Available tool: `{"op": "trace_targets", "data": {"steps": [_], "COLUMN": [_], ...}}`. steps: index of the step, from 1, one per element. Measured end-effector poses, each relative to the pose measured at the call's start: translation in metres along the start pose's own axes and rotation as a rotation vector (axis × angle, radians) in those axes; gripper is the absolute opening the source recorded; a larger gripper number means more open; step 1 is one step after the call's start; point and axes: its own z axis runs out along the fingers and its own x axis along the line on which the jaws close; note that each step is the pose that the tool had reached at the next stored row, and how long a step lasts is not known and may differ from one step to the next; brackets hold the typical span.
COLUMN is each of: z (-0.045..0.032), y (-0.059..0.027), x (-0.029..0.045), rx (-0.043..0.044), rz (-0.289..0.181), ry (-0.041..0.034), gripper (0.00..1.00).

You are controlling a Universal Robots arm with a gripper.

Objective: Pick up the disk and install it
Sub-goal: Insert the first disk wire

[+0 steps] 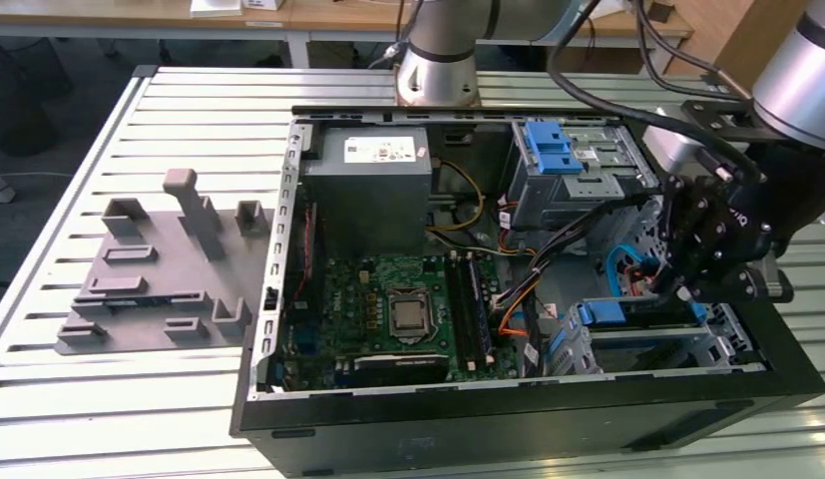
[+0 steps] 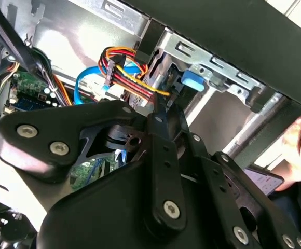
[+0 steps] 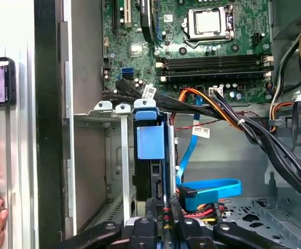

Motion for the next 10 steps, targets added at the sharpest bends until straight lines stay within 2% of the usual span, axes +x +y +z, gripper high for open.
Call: {"op": "trace_targets", "data": {"steps": [3,7,8,9,10], "z": [-0.0049,-0.0065,-0.0068,-0.0070,-0.0071], "y": [0.0001,0.0002,0.0002,0.0002,0.0002], "x": [0.0004,0.0006,0.0006,0.0006,0.0006], "rx": [0.0000,0.0000,0.0000,0.0000,0.0000], "rz": [0.000,0.000,0.000,0.000,0.000], "ry": [0.0001,-0.0002,0.0000,0.0001,0.0000], "gripper": [0.24,0.23,0.16,0.16,0.11]}}
